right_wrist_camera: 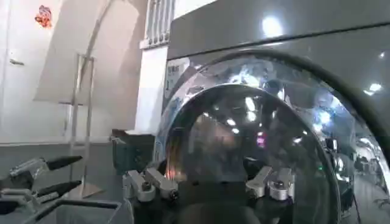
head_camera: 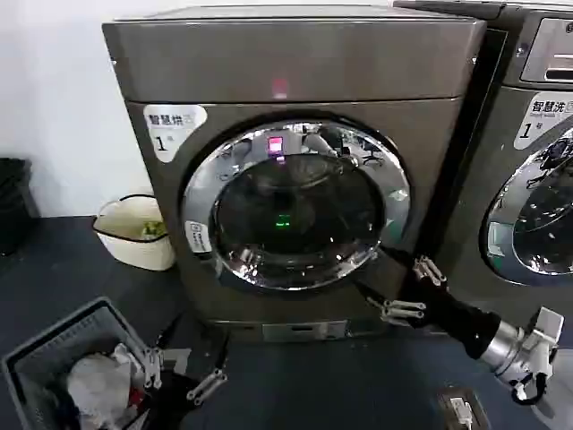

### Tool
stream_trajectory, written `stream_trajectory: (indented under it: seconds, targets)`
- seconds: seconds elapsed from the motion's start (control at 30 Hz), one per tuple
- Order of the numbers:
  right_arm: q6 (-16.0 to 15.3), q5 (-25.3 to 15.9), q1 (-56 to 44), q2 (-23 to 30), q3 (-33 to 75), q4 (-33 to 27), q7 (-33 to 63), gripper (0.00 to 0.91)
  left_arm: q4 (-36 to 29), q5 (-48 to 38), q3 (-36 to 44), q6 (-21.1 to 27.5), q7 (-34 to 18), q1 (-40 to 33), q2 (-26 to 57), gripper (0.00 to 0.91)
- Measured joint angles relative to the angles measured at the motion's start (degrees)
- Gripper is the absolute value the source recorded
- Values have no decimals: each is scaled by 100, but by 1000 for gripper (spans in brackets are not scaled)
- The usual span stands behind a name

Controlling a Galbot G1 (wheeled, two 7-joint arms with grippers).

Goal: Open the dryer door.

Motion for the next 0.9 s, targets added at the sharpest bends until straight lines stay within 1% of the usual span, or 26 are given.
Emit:
stream_trajectory:
  seconds: [0.17,0.33,0.63,0.9]
  targets:
    - [4,-117,88,28,-106,-84,67,907,-7,8,-8,-14,2,14,3,907]
    - [138,-249,220,62,-262,-272,68,907,-47,16,-6,-38,3,69,0,907]
    - [187,-435,599,65,-719,-723,88,907,-206,16,-23,-38,3,152,-11,907]
    - [279,-538,1169,75,-1364,-1141,388,907,-259,13,-144,-61,2,229,-26,907]
